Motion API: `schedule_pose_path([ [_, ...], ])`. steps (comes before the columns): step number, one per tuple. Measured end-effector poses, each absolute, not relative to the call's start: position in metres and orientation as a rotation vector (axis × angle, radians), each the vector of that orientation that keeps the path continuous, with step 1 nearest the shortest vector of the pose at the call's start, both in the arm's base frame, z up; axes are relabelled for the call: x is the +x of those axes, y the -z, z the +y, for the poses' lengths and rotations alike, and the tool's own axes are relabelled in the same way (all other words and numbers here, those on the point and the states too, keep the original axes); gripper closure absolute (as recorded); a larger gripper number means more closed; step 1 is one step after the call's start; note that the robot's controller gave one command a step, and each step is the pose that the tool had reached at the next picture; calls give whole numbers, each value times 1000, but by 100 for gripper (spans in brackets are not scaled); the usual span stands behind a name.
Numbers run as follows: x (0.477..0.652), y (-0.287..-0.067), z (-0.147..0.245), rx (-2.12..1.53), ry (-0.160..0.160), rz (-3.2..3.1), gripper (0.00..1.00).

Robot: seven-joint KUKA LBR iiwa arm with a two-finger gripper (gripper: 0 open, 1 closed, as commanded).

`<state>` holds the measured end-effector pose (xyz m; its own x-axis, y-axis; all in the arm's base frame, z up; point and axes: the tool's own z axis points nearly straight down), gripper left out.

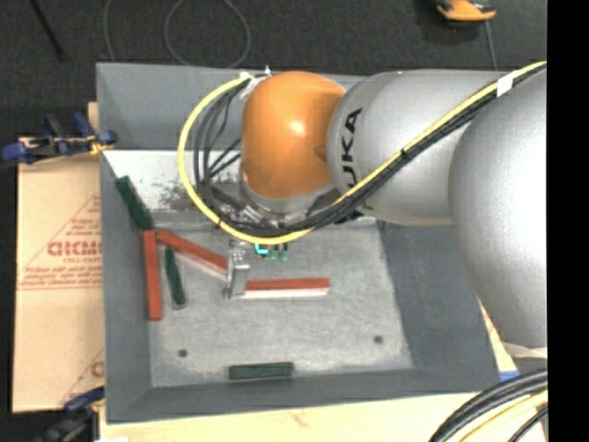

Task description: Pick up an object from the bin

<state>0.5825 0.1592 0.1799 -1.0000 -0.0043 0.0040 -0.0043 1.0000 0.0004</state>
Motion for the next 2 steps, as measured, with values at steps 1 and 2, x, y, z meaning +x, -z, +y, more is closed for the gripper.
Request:
schedule_pose_path([
  [1, 629, -69, 156, 104, -2, -3140, 0],
  [2, 631, -74, 156, 97, 2, -3146, 100],
])
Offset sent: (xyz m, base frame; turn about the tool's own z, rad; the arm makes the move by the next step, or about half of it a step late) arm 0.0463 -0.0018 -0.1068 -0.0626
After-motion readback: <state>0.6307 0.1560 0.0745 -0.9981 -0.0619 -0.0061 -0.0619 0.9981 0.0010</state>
